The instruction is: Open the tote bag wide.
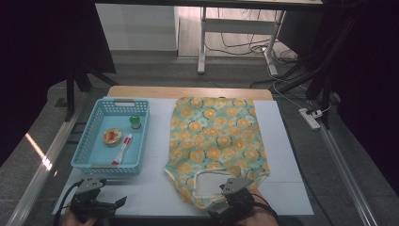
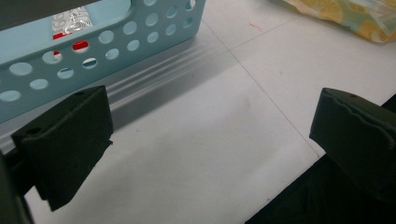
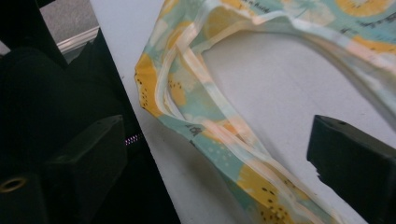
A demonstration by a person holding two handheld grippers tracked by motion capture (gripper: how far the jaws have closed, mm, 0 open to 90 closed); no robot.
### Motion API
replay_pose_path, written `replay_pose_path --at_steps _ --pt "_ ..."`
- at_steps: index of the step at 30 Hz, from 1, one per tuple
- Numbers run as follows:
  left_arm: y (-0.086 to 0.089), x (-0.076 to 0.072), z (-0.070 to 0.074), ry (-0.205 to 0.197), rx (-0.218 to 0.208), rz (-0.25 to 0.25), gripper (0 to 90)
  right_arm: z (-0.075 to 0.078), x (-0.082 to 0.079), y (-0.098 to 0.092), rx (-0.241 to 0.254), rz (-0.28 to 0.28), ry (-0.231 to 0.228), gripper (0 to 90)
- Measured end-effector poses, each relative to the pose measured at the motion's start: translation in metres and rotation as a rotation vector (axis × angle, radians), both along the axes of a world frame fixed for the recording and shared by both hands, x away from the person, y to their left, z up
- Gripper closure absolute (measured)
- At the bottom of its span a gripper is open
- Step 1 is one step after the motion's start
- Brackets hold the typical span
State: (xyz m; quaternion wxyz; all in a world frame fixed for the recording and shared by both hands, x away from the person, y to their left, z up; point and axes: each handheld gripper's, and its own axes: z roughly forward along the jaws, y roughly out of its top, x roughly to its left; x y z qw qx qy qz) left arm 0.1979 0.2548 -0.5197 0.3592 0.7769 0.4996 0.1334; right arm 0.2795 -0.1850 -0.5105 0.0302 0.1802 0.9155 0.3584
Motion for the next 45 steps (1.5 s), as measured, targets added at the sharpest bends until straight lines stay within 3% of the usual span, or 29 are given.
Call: replay_pose_path --at_steps 3,8,9,16,17,20,28,37,45 --pt "0.0 0.0 0.0 0.0 0.0 0.0 0.0 -0.002 0.001 0.001 -0.004 0.011 0.001 10.0" --pt "0.0 0.0 0.0 0.001 0.001 -0.001 0.0 -0.002 -0.001 0.005 -0.038 0.043 -0.024 26.4" --pt "0.0 0.0 0.0 0.001 0.001 -0.001 0.0 -0.002 -0.001 0.005 -0.038 0.043 -0.024 26.4" --pt "-0.001 0.0 0.0 -0.001 0.003 -0.001 0.0 0.002 0.001 0.004 -0.076 0.058 -0.043 70.0" --pt "-0.001 0.0 0.0 -0.001 0.003 -0.002 0.0 0.002 0.001 0.004 -0.076 0.058 -0.043 70.0" --pt "-0.001 0.0 0.0 0.0 0.006 -0.002 0.0 0.006 0.003 0.001 -0.064 0.065 -0.042 89.1" --pt "-0.001 0.0 0.0 0.0 0.006 -0.001 0.0 0.012 0.009 0.0 -0.052 0.058 -0.012 89.7" --pt "-0.001 0.0 0.0 0.001 0.004 0.0 0.0 0.032 0.032 -0.003 0.008 -0.012 -0.019 89.9" --pt "-0.001 0.0 0.0 0.002 0.005 0.001 0.0 0.035 0.05 0.001 -0.004 -0.034 -0.027 89.8"
